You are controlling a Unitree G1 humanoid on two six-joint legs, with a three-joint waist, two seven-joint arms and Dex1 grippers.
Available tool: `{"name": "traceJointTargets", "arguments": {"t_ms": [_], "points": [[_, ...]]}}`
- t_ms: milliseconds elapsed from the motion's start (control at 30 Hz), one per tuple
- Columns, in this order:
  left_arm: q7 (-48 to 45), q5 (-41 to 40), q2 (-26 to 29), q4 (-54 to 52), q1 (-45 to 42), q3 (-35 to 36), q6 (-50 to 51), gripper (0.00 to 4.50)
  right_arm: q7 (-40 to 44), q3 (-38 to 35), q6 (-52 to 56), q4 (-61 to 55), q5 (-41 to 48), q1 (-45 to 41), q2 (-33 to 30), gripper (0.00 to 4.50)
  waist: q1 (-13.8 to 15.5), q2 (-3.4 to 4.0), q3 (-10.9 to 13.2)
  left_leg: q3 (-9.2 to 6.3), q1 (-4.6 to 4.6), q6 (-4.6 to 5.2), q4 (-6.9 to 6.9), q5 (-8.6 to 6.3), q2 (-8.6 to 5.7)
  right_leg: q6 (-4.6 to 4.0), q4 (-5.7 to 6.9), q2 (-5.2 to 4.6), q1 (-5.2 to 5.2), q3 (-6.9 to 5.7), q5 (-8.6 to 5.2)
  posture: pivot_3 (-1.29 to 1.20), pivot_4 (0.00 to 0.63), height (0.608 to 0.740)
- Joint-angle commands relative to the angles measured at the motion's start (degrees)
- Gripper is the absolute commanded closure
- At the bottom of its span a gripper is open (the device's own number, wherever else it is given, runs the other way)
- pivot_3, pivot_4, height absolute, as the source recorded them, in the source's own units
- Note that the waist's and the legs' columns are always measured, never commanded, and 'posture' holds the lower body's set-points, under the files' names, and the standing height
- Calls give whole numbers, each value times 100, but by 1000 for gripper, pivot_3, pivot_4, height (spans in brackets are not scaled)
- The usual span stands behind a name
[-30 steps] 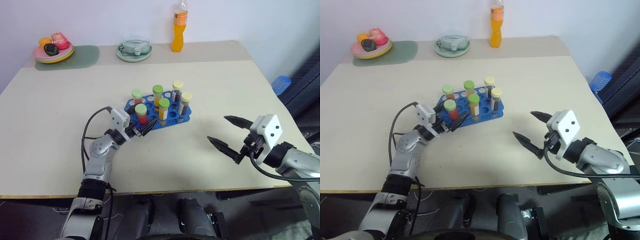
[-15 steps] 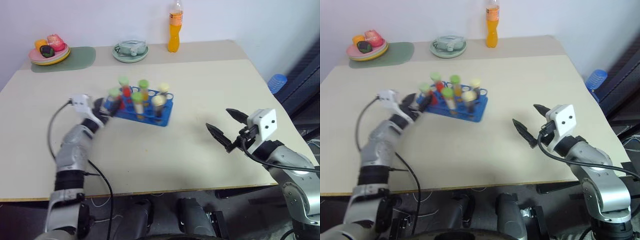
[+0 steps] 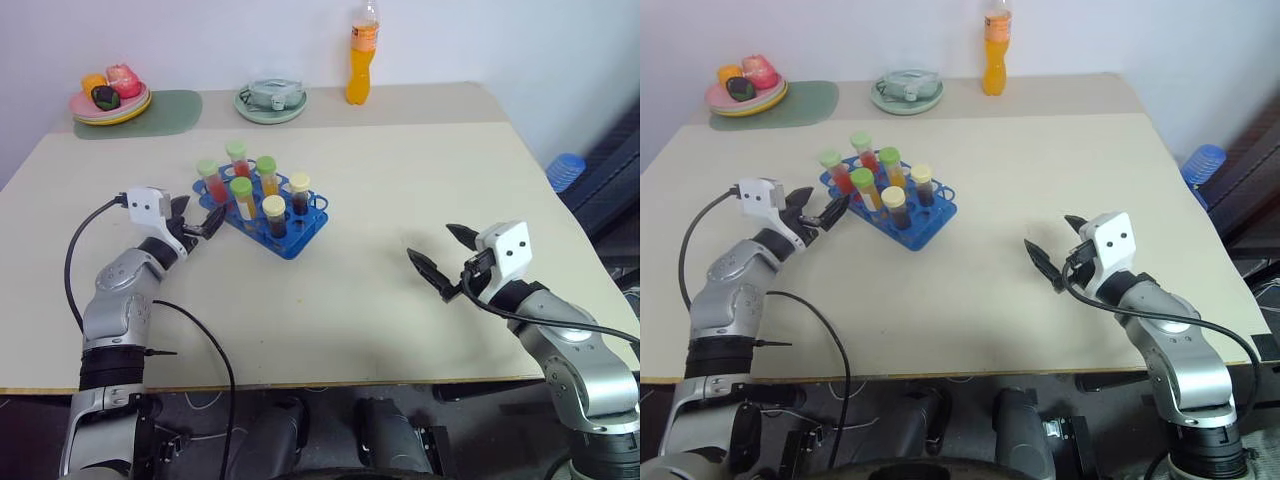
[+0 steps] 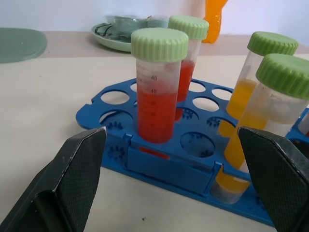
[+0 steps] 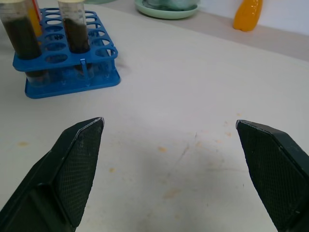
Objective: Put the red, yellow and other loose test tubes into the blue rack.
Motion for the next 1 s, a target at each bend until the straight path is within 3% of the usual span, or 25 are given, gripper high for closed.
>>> {"name": "traceJointTargets", "arguments": {"t_ms": [33,733,1000], "points": [[37,91,41,-256,16,-26,39,85,48,-25,-132,-117,28,-63,56,0,-2,0,0,0,0,0,0,0,0,0,0,0,0,0,0,0,150,740],[666,1122,-462,-282,-497,-717,-368,85,-74,-53,38,-393,76,-29,108,0,93,-1,0,0,-3,0,4,0,-1,0,-3,-2,2,-1,0,0,150,740],[941,1396,-446,136,-738,-572,-629,85,-105,-80,56,-443,86,-13,96,0,91,-1,0,0,-3,0,4,0,-2,1,-4,-2,3,-3,0,0,150,740]]}}
